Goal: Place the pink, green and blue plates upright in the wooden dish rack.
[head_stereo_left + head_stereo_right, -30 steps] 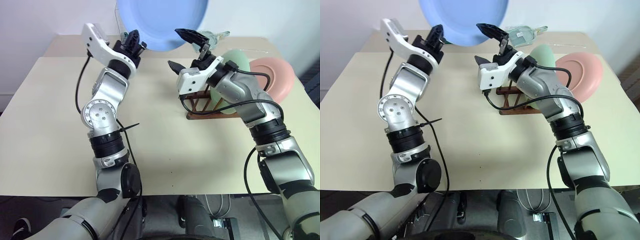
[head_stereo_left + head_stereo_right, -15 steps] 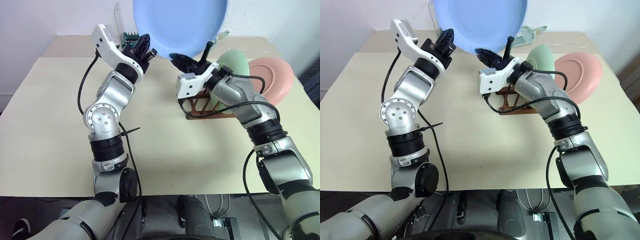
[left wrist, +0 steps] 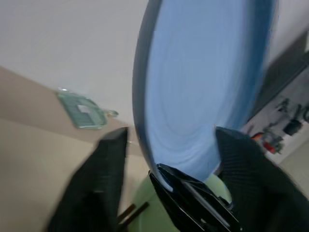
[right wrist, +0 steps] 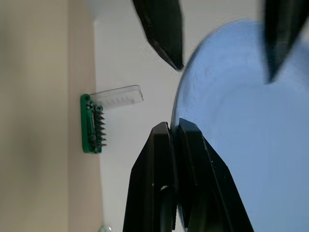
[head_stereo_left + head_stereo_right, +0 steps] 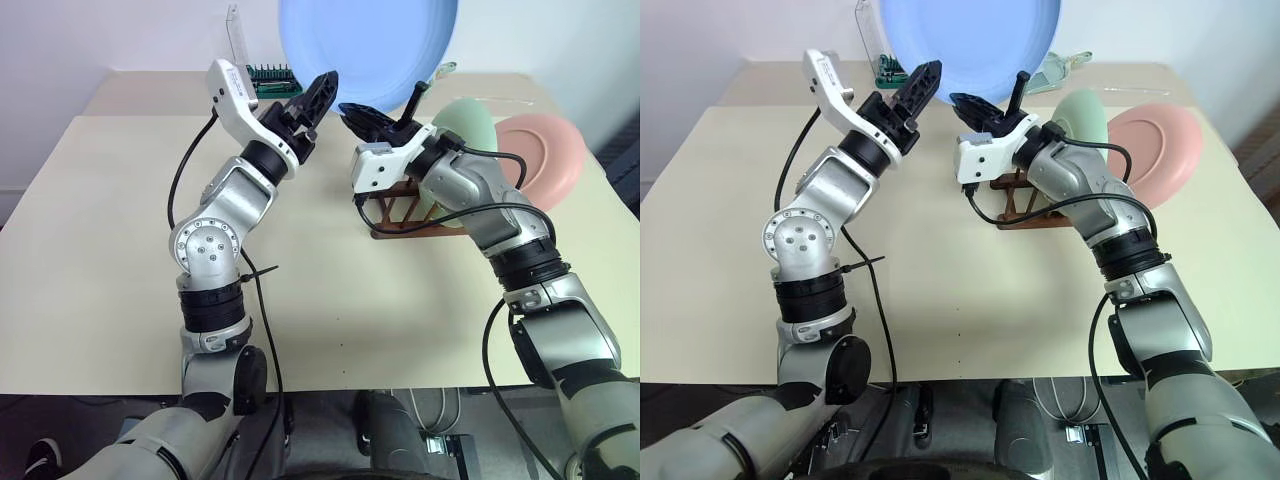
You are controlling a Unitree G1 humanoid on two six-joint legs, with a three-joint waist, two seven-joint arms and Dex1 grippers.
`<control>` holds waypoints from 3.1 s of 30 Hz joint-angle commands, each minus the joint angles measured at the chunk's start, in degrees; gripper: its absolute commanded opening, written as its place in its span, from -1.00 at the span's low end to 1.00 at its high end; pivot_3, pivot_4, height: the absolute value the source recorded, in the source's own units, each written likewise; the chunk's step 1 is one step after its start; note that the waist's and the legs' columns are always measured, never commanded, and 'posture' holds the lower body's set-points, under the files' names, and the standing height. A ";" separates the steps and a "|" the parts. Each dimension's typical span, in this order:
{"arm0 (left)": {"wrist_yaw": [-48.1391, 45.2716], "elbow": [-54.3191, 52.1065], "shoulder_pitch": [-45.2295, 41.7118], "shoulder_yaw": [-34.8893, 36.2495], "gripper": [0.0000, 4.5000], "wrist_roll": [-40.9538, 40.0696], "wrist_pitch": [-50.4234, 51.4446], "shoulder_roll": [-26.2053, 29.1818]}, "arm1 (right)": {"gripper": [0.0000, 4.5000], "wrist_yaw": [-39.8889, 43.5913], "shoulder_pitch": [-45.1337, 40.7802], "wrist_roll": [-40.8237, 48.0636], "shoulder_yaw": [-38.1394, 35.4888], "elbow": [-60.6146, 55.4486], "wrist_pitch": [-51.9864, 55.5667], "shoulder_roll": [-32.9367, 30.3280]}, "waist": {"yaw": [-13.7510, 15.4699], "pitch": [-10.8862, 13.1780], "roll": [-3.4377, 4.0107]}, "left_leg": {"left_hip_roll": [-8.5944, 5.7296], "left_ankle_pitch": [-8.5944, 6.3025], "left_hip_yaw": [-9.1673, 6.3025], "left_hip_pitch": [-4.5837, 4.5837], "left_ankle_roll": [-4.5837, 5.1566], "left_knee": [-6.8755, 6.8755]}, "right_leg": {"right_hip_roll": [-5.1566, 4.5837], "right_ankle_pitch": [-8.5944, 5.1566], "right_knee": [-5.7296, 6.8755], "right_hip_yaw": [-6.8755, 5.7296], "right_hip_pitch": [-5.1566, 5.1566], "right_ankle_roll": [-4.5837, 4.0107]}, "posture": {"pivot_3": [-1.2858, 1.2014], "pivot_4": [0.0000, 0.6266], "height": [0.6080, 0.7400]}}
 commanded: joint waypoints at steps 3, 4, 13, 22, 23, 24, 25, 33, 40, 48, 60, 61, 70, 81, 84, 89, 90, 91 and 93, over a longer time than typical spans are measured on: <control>-11.52 -4.36 0.41 -0.12 0.98 -3.16 -2.19 7.21 | -1.00 0.07 -4.67 14.84 -8.91 0.23 0.37 3.09 | -0.27 0.01 0.02 | 0.01 0.01 0.01 0.02 -0.01 -0.04 | 0.01 0.00 -0.01 0.00 -0.01 0.00 | 0.03 -0.52 0.76; -13.18 -4.39 0.48 -0.11 0.98 -3.66 -1.65 9.10 | -1.00 0.54 -5.24 16.21 -9.53 0.66 -0.04 3.10 | -0.25 0.01 0.02 | 0.01 0.01 0.02 0.02 -0.02 -0.07 | 0.01 0.00 0.00 0.01 -0.01 0.00 | 0.03 -0.52 0.76; -27.29 -0.35 4.85 -3.45 0.98 5.20 -6.22 25.21 | -1.00 19.03 -8.11 63.57 -23.63 -11.09 21.36 13.80 | 0.09 0.02 0.06 | 0.04 0.01 0.00 0.08 0.00 -0.15 | 0.01 0.00 0.13 -0.01 0.06 -0.01 | 0.03 -0.52 0.76; -44.05 7.61 5.46 -2.92 0.98 9.11 -12.98 33.78 | -1.00 7.48 -7.03 110.40 -39.81 -16.28 66.37 8.47 | 0.10 0.02 0.07 | 0.05 -0.13 0.02 0.10 0.24 -0.24 | 0.01 -0.01 0.15 -0.04 0.01 -0.03 | 0.03 -0.52 0.76; -46.23 7.77 5.76 -2.99 0.98 9.81 -14.61 34.65 | -1.00 5.71 -6.35 112.86 -40.46 -15.98 70.24 6.91 | 0.07 0.02 0.07 | 0.06 -0.13 0.03 0.09 0.24 -0.30 | 0.01 -0.01 0.15 -0.03 -0.02 -0.03 | 0.03 -0.52 0.76; -48.07 7.90 6.06 -3.28 0.98 10.50 -15.92 35.42 | -1.00 5.18 -5.66 114.67 -41.03 -16.21 72.68 5.72 | 0.09 0.02 0.07 | 0.06 -0.13 0.04 0.11 0.24 -0.36 | 0.01 -0.01 0.14 -0.03 -0.03 -0.03 | 0.03 -0.52 0.76; -50.10 8.24 6.43 -3.54 0.98 10.41 -15.94 36.21 | -1.00 3.17 -5.21 118.09 -42.23 -15.50 75.36 4.68 | 0.08 0.02 0.07 | 0.06 -0.13 0.04 0.11 0.24 -0.42 | 0.01 -0.03 0.12 -0.03 -0.04 -0.06 | 0.03 -0.52 0.76; -62.45 7.31 10.72 -5.62 0.98 11.38 -17.30 40.36 | -1.00 -2.79 1.71 128.92 -44.46 -13.63 87.66 -1.95 | 0.11 0.02 0.07 | 0.08 -0.13 0.07 0.10 0.26 -0.46 | 0.02 -0.05 0.11 -0.02 -0.07 -0.10 | 0.03 -0.52 0.76; -67.14 5.24 15.43 -7.44 0.98 13.06 -17.72 42.54 | -1.00 -6.44 5.34 130.55 -47.02 -13.07 86.45 -3.00 | 0.08 0.02 0.08 | 0.08 -0.13 0.07 0.10 0.26 -0.48 | 0.02 -0.05 0.12 -0.01 -0.11 -0.10 | 0.03 -0.52 0.76; -67.24 6.30 17.10 -8.33 0.98 16.32 -22.53 40.48 | -1.00 -8.51 6.29 135.11 -47.09 -12.41 87.68 -4.09 | 0.13 0.02 0.08 | 0.08 -0.14 0.07 0.10 0.27 -0.48 | 0.01 -0.05 0.12 0.00 -0.10 -0.09 | 0.03 -0.52 0.76; -66.22 4.95 17.58 -8.37 0.98 16.52 -23.26 39.83 | -1.00 -7.82 11.11 136.06 -45.64 -15.24 87.84 -4.07 | 0.08 0.02 0.08 | 0.08 -0.14 0.06 0.10 0.27 -0.47 | 0.02 -0.04 0.12 0.00 -0.10 -0.09 | 0.03 -0.52 0.76; -66.20 5.04 17.44 -8.40 0.98 16.34 -23.10 39.75 | -1.00 -7.75 11.28 136.11 -45.65 -15.31 87.72 -3.99 | 0.07 0.02 0.08 | 0.09 -0.14 0.06 0.10 0.27 -0.47 | 0.02 -0.05 0.12 0.00 -0.11 -0.09 | 0.03 -0.52 0.76; -66.11 5.20 16.92 -8.89 0.98 16.34 -23.21 39.48 | -1.00 -9.09 9.17 139.80 -45.98 -16.53 85.51 -3.61 | 0.18 0.02 0.08 | 0.09 -0.14 0.06 0.10 0.27 -0.47 | 0.02 -0.05 0.11 0.00 -0.11 -0.09 | 0.03 -0.52 0.76; -65.77 5.06 17.20 -8.91 0.98 16.19 -23.01 39.34 | -1.00 -11.67 11.72 143.96 -44.03 -18.88 84.28 -2.63 | 0.17 0.02 0.08 | 0.09 -0.14 0.05 0.10 0.27 -0.47 | 0.02 -0.05 0.12 0.00 -0.11 -0.09 | 0.03 -0.52 0.76; -65.72 4.95 17.25 -8.94 0.98 16.10 -22.97 39.28 | -1.00 -11.85 12.54 144.60 -43.62 -19.41 83.81 -2.56 | 0.17 0.02 0.08 | 0.09 -0.14 0.05 0.10 0.27 -0.47 | 0.02 -0.05 0.12 0.00 -0.11 -0.09 | 0.03 -0.52 0.76; -65.55 4.77 17.16 -9.08 0.98 16.32 -23.25 39.22 | -1.00 -10.49 14.85 142.51 -43.28 -18.57 83.11 -2.53 | 0.21 0.02 0.08 | 0.09 -0.14 0.05 0.10 0.27 -0.47 | 0.02 -0.05 0.11 0.00 -0.11 -0.09 | 0.03 -0.52 0.76; -65.50 4.63 17.14 -9.03 0.98 16.23 -23.10 39.33 | -1.00 -10.28 15.28 142.38 -43.35 -18.18 82.98 -2.49 | 0.21 0.02 0.08 | 0.09 -0.14 0.05 0.10 0.27 -0.47 | 0.02 -0.05 0.12 0.00 -0.11 -0.09 | 0.03 -0.52 0.76; -65.46 4.53 17.13 -9.01 0.98 16.20 -22.98 39.45 | -1.00 -9.85 15.66 142.06 -43.31 -17.98 83.02 -2.56 | 0.21 0.02 0.08 | 0.09 -0.14 0.05 0.09 0.27 -0.47 | 0.02 -0.05 0.11 0.00 -0.11 -0.09 | 0.03 -0.52 0.76; -65.36 4.44 17.13 -8.92 0.98 16.18 -22.90 39.59 | -1.00 -10.19 16.14 141.93 -43.17 -16.70 82.90 -2.33 | 0.17 0.02 0.08 | 0.09 -0.14 0.06 0.10 0.27 -0.47 | 0.02 -0.05 0.11 0.00 -0.11 -0.09 | 0.03 -0.52 0.76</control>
